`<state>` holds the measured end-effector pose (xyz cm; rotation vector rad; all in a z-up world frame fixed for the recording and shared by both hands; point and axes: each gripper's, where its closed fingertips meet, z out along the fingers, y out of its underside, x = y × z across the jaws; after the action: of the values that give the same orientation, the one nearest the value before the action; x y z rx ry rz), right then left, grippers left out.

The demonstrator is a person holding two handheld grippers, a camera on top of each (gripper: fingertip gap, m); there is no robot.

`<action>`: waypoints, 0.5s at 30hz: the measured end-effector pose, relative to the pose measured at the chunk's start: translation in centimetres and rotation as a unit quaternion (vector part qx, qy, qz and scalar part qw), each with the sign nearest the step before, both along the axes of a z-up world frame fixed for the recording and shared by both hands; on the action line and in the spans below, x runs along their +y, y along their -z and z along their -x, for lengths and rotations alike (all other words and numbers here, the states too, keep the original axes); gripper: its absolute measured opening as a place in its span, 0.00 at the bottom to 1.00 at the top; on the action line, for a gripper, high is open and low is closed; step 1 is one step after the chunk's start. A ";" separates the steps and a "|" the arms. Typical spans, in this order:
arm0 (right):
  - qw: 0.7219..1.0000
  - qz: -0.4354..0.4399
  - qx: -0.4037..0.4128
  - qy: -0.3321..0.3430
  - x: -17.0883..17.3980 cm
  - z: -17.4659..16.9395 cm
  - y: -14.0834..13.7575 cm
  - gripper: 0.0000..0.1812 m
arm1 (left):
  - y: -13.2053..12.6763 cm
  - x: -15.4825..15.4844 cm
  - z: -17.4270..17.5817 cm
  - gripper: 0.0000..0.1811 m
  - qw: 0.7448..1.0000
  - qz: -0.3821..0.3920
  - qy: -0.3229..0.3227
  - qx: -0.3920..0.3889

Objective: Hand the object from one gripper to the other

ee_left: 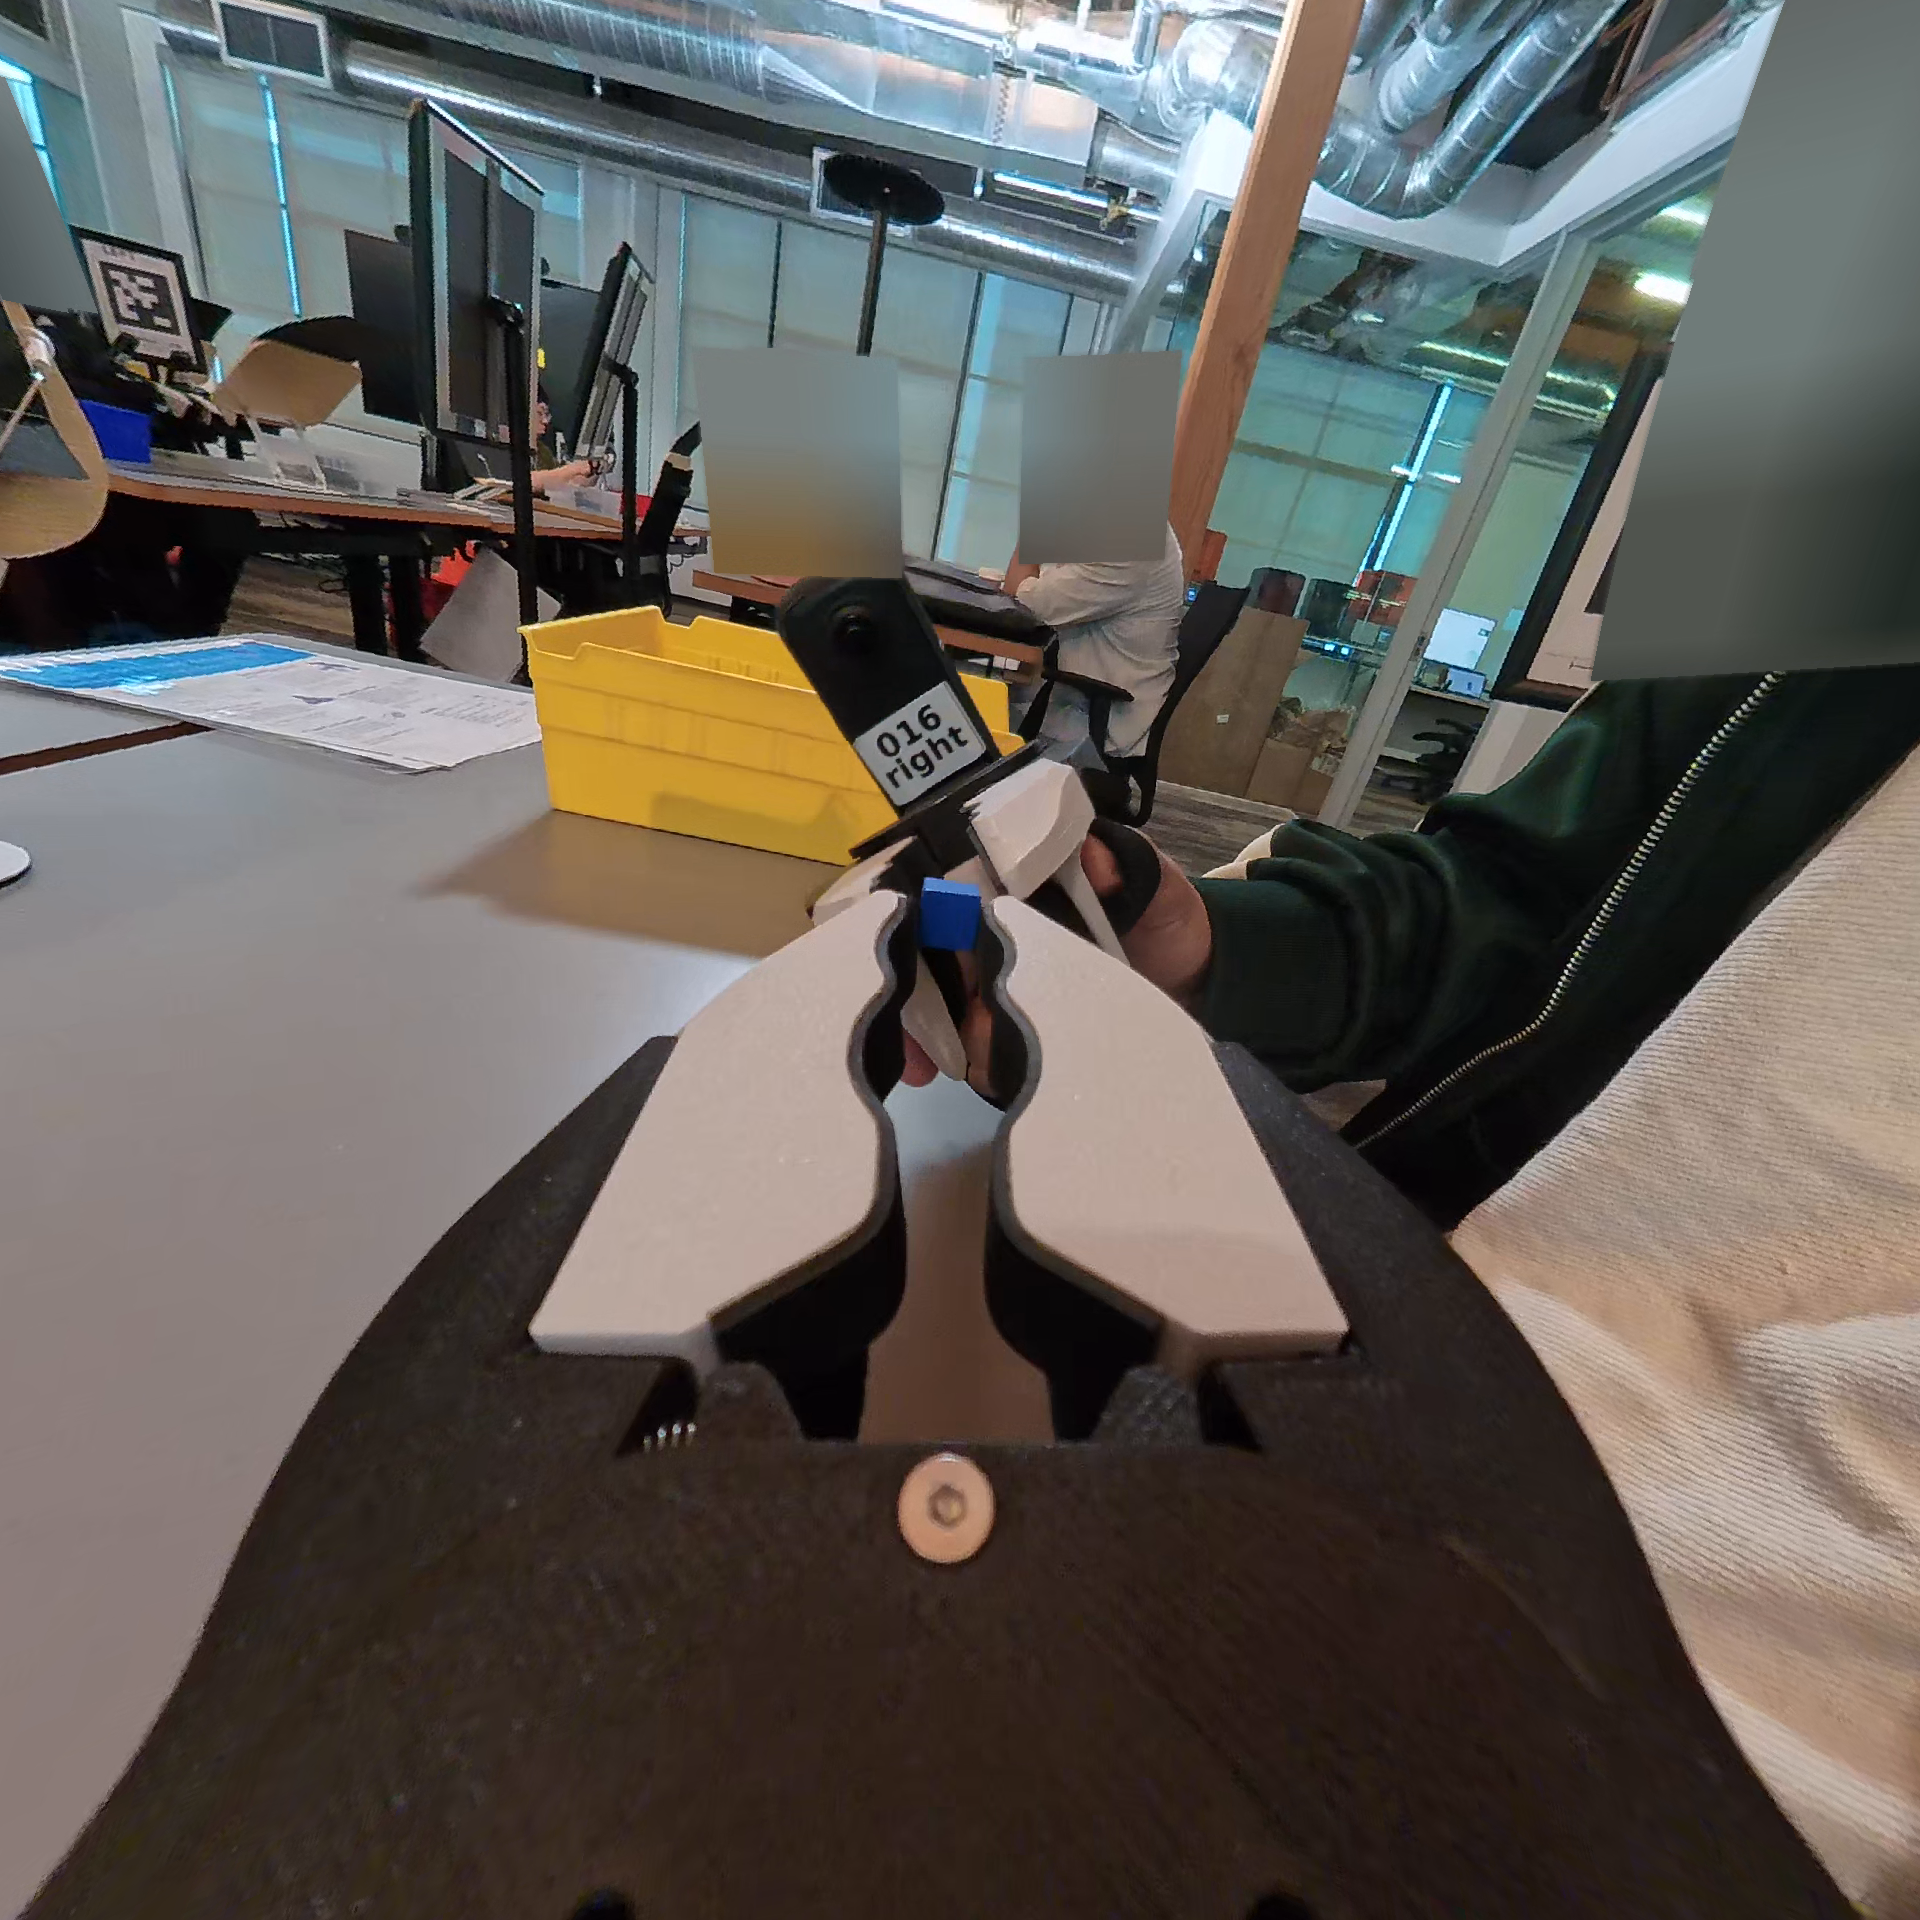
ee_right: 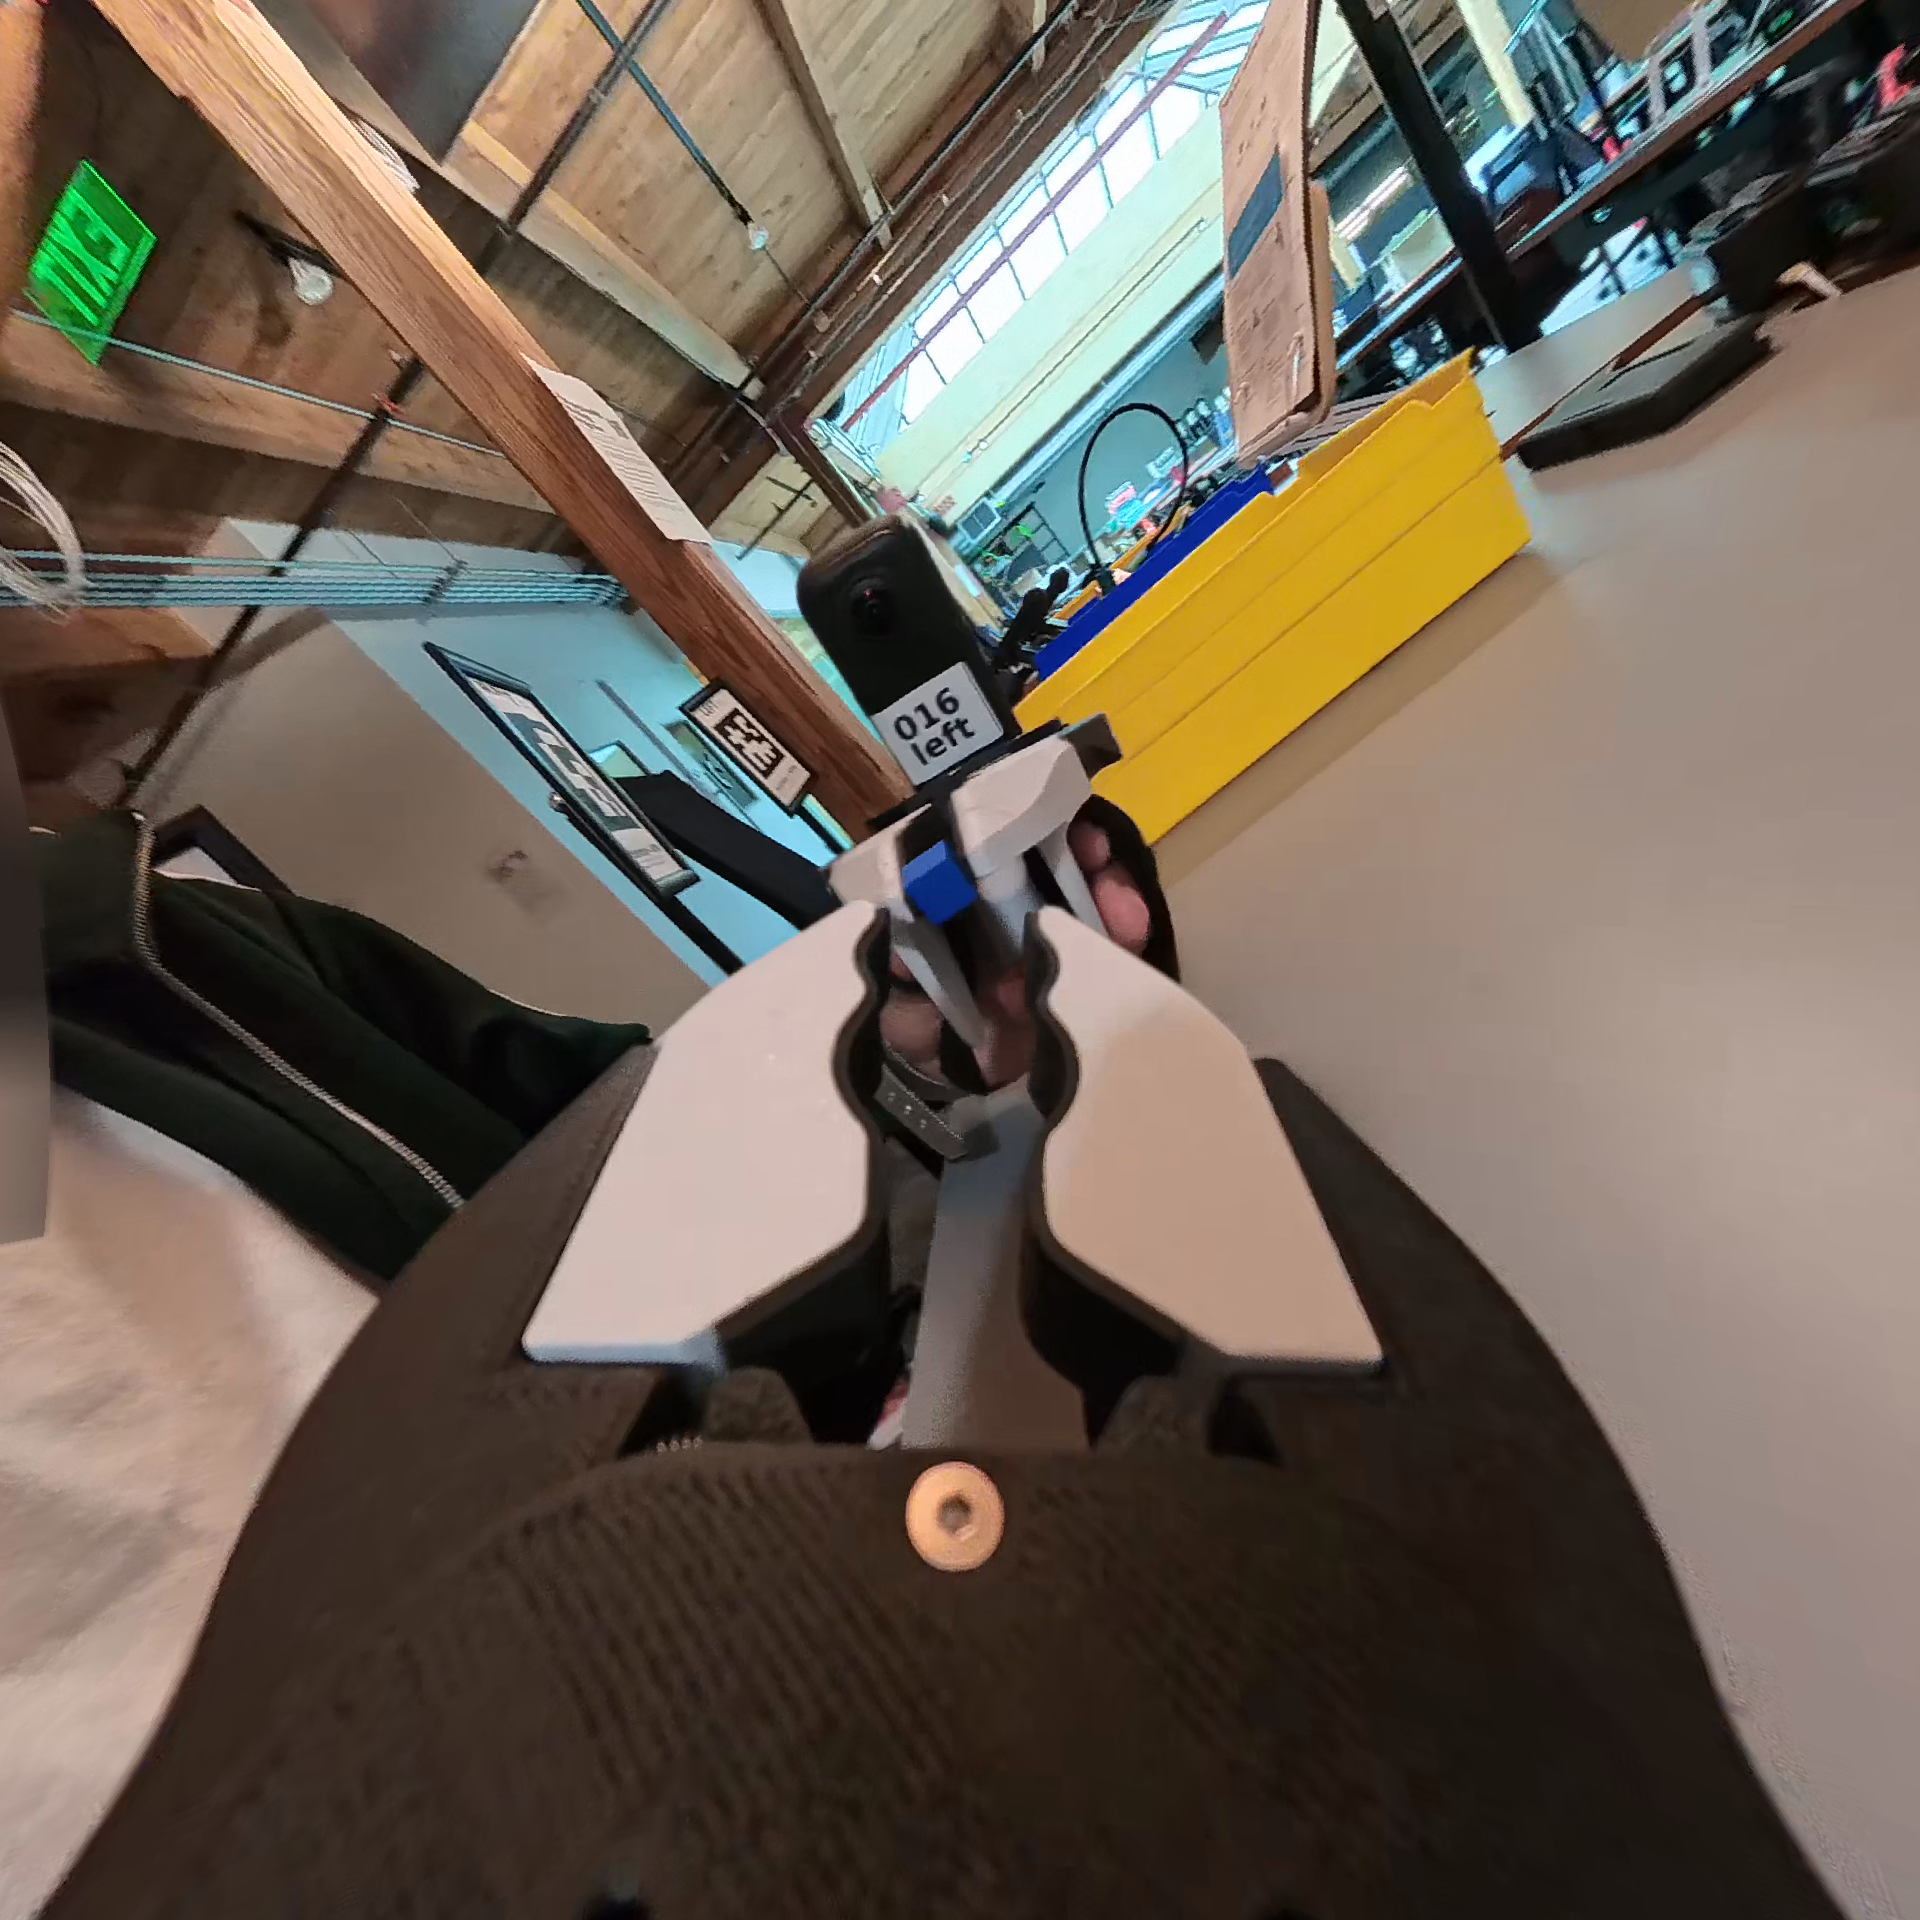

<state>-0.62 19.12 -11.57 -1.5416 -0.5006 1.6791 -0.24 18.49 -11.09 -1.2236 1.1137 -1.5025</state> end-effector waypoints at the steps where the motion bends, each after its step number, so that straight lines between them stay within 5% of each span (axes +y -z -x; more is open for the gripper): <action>1: 1.000 0.008 0.007 -0.005 0.0 0.0 0.0 0.13 | 0.0 0.0 0.0 0.06 1.000 -0.001 0.000 0.001; 9: 0.998 0.047 0.032 -0.028 0.0 0.0 0.1 0.13 | 0.0 -0.1 -0.1 0.06 1.000 -0.014 -0.004 0.004; 15: 0.977 0.146 0.112 -0.110 -0.7 0.5 -0.1 0.14 | 0.6 -0.4 -0.2 0.06 0.998 -0.059 -0.008 0.027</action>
<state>-1.08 18.38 -11.50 -1.5154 -0.3240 2.1467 0.00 18.07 -11.74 -1.1965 1.2079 -1.3787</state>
